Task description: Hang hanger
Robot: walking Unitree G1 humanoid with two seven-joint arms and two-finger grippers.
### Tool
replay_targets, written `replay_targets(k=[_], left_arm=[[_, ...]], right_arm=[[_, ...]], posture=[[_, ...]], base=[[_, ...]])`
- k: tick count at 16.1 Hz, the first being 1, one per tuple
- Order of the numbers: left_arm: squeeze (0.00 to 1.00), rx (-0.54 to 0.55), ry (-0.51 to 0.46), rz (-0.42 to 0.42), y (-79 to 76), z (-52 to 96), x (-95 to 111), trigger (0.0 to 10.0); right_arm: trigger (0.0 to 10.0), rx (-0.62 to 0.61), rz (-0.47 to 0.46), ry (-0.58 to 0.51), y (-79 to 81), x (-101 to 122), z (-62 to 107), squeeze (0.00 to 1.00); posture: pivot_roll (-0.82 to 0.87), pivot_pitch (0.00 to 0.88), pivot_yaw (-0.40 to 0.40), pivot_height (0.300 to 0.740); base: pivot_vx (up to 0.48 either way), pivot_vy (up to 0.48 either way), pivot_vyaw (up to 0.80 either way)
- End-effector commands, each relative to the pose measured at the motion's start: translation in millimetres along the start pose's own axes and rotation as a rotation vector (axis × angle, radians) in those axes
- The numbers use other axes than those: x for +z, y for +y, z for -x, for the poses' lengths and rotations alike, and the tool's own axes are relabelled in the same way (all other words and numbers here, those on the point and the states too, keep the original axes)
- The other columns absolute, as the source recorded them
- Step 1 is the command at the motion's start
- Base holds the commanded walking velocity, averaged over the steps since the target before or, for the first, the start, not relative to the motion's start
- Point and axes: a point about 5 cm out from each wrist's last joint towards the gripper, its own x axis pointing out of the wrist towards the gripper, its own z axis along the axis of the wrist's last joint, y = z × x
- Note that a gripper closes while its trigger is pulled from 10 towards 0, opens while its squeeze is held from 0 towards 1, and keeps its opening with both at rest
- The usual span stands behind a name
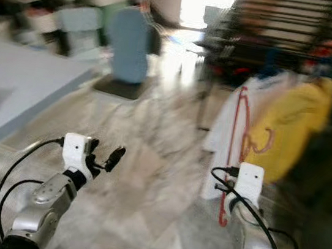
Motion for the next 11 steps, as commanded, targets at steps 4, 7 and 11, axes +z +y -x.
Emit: replay_targets(k=[4, 7, 11], left_arm=[[0.00, 0.017, 0.001, 0.004, 7.4, 0.6, 1.8, 10.0], [0.00, 0.012, 0.024, 0.009, 7.8, 1.1, -0.8, 10.0], [0.00, 0.015, 0.034, -0.010, 10.8, 1.5, -1.8, 10.0]], right_arm=[[10.0, 0.029, 0.018, -0.040, 7.2, 9.5, 0.0, 0.00], [10.0, 0.022, 0.056, -0.034, 8.7, 6.9, 0.6, 0.00], [10.0, 0.010, 0.051, -0.041, 8.8, 6.3, 1.1, 0.00]], posture=[[-0.20, 0.000, 0.083, 0.740], [-0.20, 0.000, 0.085, 0.740], [-0.20, 0.000, 0.085, 0.740]], base=[[0.422, 0.069, 0.00], [0.319, 0.353, 0.00], [0.060, 0.424, 0.00]])
